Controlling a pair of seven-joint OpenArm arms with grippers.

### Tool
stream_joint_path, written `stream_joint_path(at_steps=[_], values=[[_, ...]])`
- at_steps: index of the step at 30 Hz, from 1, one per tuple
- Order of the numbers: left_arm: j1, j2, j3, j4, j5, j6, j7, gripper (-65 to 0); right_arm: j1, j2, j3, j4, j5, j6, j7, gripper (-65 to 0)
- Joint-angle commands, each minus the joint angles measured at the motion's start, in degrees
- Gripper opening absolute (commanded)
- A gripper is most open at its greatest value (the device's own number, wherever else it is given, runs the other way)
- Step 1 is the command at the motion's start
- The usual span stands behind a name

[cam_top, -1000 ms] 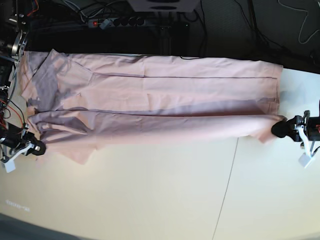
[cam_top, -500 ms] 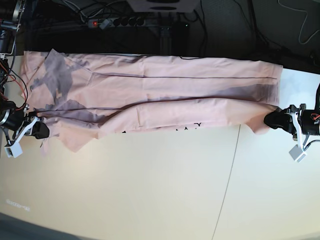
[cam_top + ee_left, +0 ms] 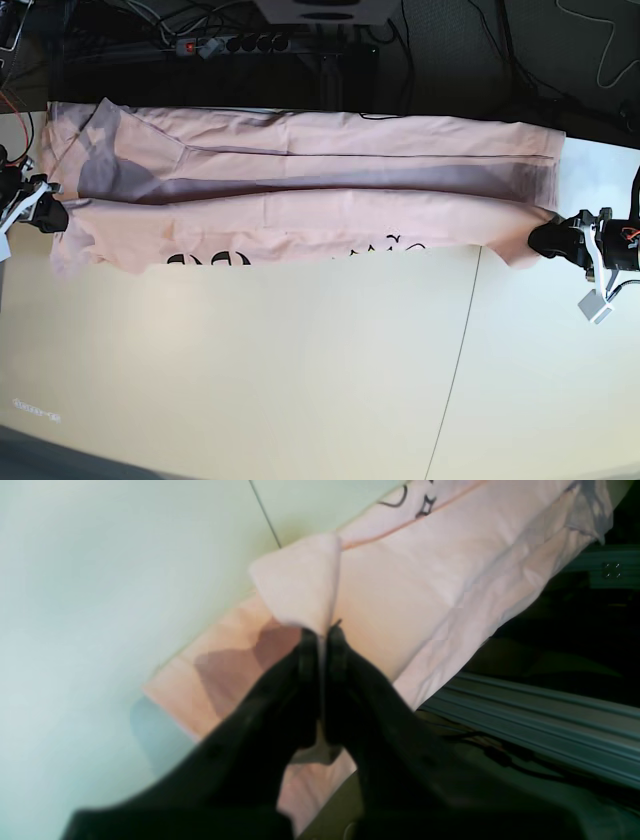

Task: Fold the T-shirt properly
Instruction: 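Hold the folded edge and pull both grippers apart to smooth it, then open both grippers and release the strip's ends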

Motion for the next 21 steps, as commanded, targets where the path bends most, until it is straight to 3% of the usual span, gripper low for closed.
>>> stream_joint_path(at_steps=[1, 4, 7, 9, 11, 13, 15, 16, 21], values=[[-1.0, -1.3, -0.5, 0.5, -1.2, -1.4, -0.5, -65.0, -0.7, 1.4, 1.4, 0.9, 0.7, 6.0, 0.9, -65.0], [-1.0, -1.3, -0.5, 0.5, -1.2, -1.4, -0.4, -64.6, -3.2, 1.4, 2.4, 0.9, 1.9, 5.9, 0.9, -65.0], [-1.0, -1.3, -0.5, 0.5, -1.2, -1.4, -0.4, -59.6, -4.3, 1.1, 2.3, 0.9, 1.6, 5.7, 0.0, -65.0], [-1.0, -1.3, -0.5, 0.5, -1.2, -1.4, -0.4, -54.3, -4.3, 0.7, 2.3, 0.8, 0.6, 5.7, -0.6, -65.0], [-1.0, -1.3, -0.5, 0.5, -1.2, -1.4, -0.4, -44.8, -4.3, 0.4, 2.3, 0.8, 0.4, 5.7, -0.6, -64.1], [-1.0, -1.3, -0.5, 0.5, -0.9, -1.4, -0.4, -34.5, -4.3, 0.3, 2.3, 0.8, -0.1, 5.7, -0.3, -45.4], [-1.1, -1.3, -0.5, 0.5, 0.4, -1.4, -0.6, -31.4, -4.3, 0.3, 2.3, 0.8, -0.2, 5.5, 0.2, -30.2], [-1.1, -1.3, -0.5, 0.5, 1.4, -1.4, -1.1, -31.4, -4.3, 0.3, 2.3, 0.8, -0.3, 5.5, 0.3, -27.8], [-1.1, -1.3, -1.5, 0.5, 2.1, -1.4, -1.3, -31.5, -2.4, 0.3, 2.6, 0.8, -0.3, 5.3, 0.5, -27.9]])
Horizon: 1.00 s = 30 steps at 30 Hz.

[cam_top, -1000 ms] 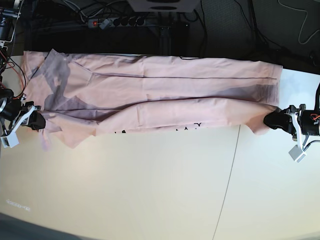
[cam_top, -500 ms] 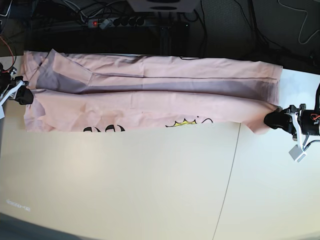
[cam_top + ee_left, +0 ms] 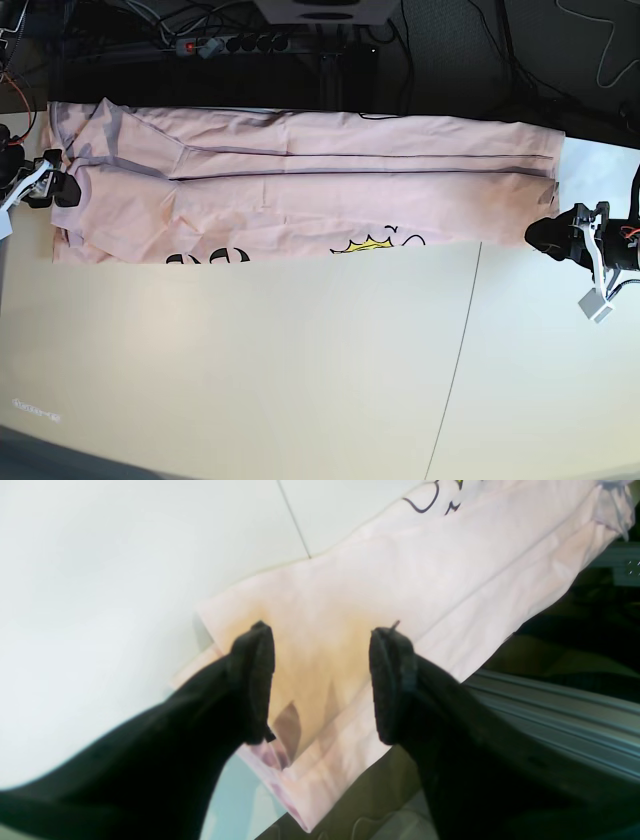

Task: Fold the T-shirt properly
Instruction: 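Open both grippers and release the strip's ends, then regrasp the strip's ends with both grippers at the folded edge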

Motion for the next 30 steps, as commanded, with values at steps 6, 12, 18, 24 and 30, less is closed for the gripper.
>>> stream_joint_path(at_steps=[6, 12, 18, 24, 30], values=[[-1.1, -1.4, -9.8, 0.5, -2.7, -1.4, -0.5, -31.7, 5.4, 1.5, 4.2, 1.0, 1.1, 5.4, 1.1, -27.9], [-1.1, -1.4, -20.2, 0.5, -4.5, -1.4, 1.5, -45.6, 6.8, 1.4, 3.8, 3.3, 6.8, 5.6, 0.5, -30.8], [-0.2, -1.2, -20.7, 0.5, -4.5, -1.4, 0.0, -65.0, 6.8, 1.4, -0.6, 7.9, 9.1, 5.6, -0.4, -65.0], [4.8, -1.2, -20.7, 0.5, -4.5, -1.4, -0.8, -65.0, 6.8, 1.3, -10.6, 5.8, 1.2, 5.5, 0.8, -65.0], [5.8, 0.7, -20.7, 0.5, -4.5, -1.4, 0.0, -39.6, 6.8, 1.5, -13.1, -2.2, -6.5, 5.3, 5.7, -65.0]])
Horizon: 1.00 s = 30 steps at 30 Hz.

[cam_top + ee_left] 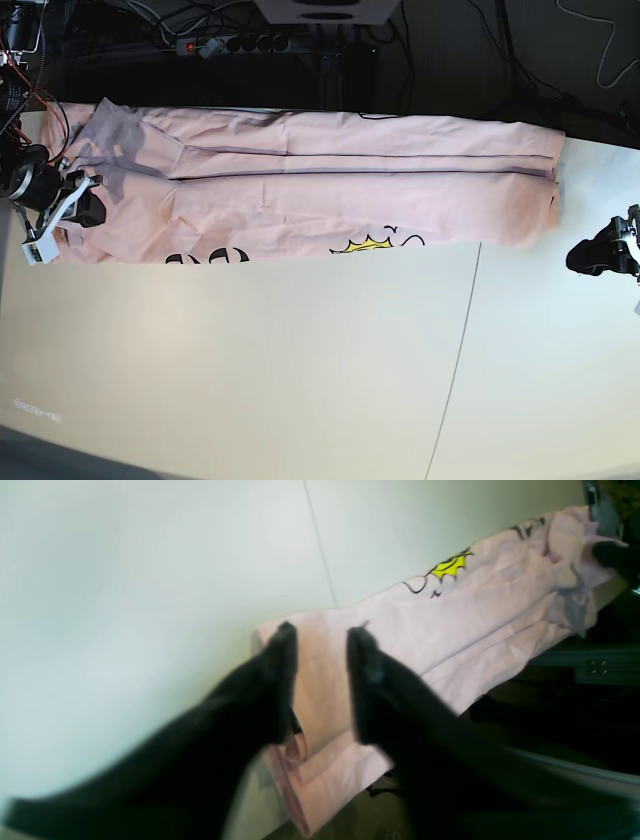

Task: Fold the T-shirt properly
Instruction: 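Regrasp the strip's ends with both grippers at the folded edge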

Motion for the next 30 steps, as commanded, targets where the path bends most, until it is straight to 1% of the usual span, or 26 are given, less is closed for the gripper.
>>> stream_joint_path(at_steps=[1, 2, 3, 6, 12, 14, 16, 19, 22, 30], values=[[-0.7, -1.6, -0.6, 0.6, -1.0, -1.4, -1.0, -34.1, 0.6, 1.4, 0.7, -0.7, -0.3, 5.3, 0.9, -65.0], [-0.3, -1.6, -0.6, 0.6, 0.1, -1.4, -1.0, -30.3, 0.6, 1.4, 0.7, -2.1, -1.0, 5.3, 0.9, -65.0], [0.2, -1.7, -0.6, 0.6, 0.9, -1.4, -1.0, -28.8, 0.6, 1.4, 0.7, -3.6, -1.4, 5.3, 0.9, -65.0], [3.1, -1.7, -0.6, 0.6, 3.0, -1.4, -1.9, -28.6, 0.6, 1.4, 0.7, -7.6, -1.9, 5.3, 0.9, -65.0], [8.7, -1.6, -0.6, 0.6, 1.2, -1.4, -1.9, -28.6, 0.6, 1.4, 0.7, -11.3, -1.8, 5.1, 1.9, -65.0], [10.2, -1.4, -0.6, 0.6, 1.0, -1.4, -2.0, -25.3, 0.6, 1.4, 0.7, -11.3, -1.8, 5.1, 1.9, -65.0], [11.1, -0.9, -0.6, 0.2, 2.0, -1.4, -3.3, -23.1, 0.6, 1.4, 0.7, -11.3, -1.1, 5.1, 1.9, -65.0], [11.1, 0.4, -0.6, -1.9, 6.8, -1.4, -7.2, -23.0, 0.6, 1.4, 0.7, -11.3, 1.1, 5.1, 1.9, -65.0], [11.1, 1.3, -0.6, -5.0, 8.8, -1.4, -11.6, -22.9, 0.6, 1.4, 0.7, -11.3, 1.1, 5.1, 1.7, -65.0], [11.1, 1.4, -0.6, -7.1, 7.2, -1.4, -11.3, -22.9, 0.6, 1.4, 0.7, -11.3, 1.2, 5.1, 1.5, -65.0]])
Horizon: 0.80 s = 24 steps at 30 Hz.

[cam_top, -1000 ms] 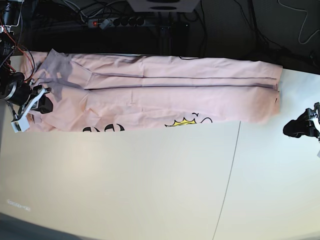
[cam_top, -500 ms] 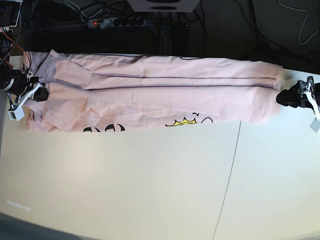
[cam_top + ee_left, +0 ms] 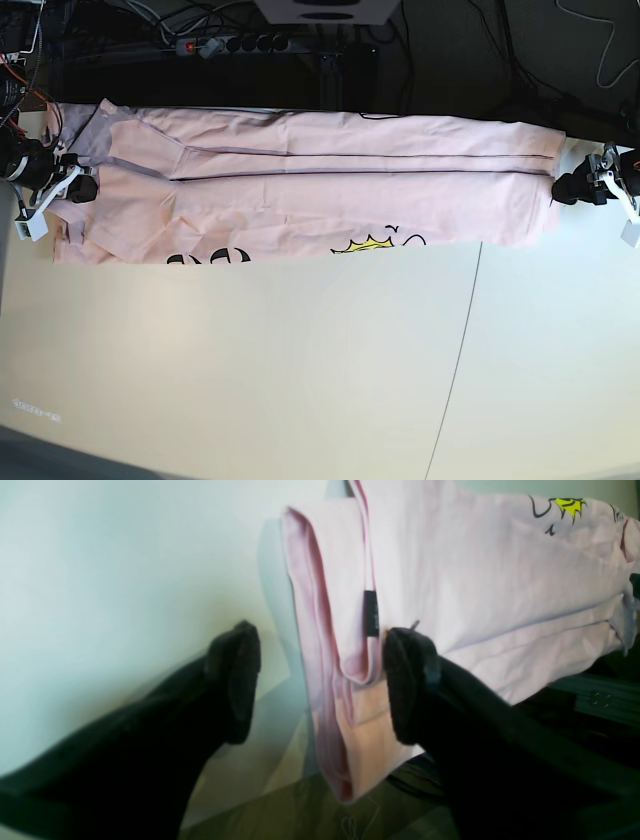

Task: Fold the T-shirt properly
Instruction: 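Regrasp the strip's ends with both grippers at the folded edge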

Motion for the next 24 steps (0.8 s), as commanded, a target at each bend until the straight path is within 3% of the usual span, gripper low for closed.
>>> stream_joint_path(at_steps=[1, 11, 24], values=[[-0.6, -1.3, -0.6, 0.5, -0.9, -1.5, -0.2, -22.9, 0.4, 1.1, 0.3, 0.3, -0.2, 5.2, -0.7, -65.0], [-0.6, 3.5, -0.5, 0.5, 0.1, -1.5, 0.9, -22.9, 0.4, 1.1, 0.3, 0.3, -0.2, 5.1, -0.7, -65.0], [-0.6, 3.6, 3.8, 0.5, 3.8, -1.5, 1.5, -22.9, 0.4, 1.1, 0.3, 0.3, -0.2, 5.1, -0.7, -65.0]])
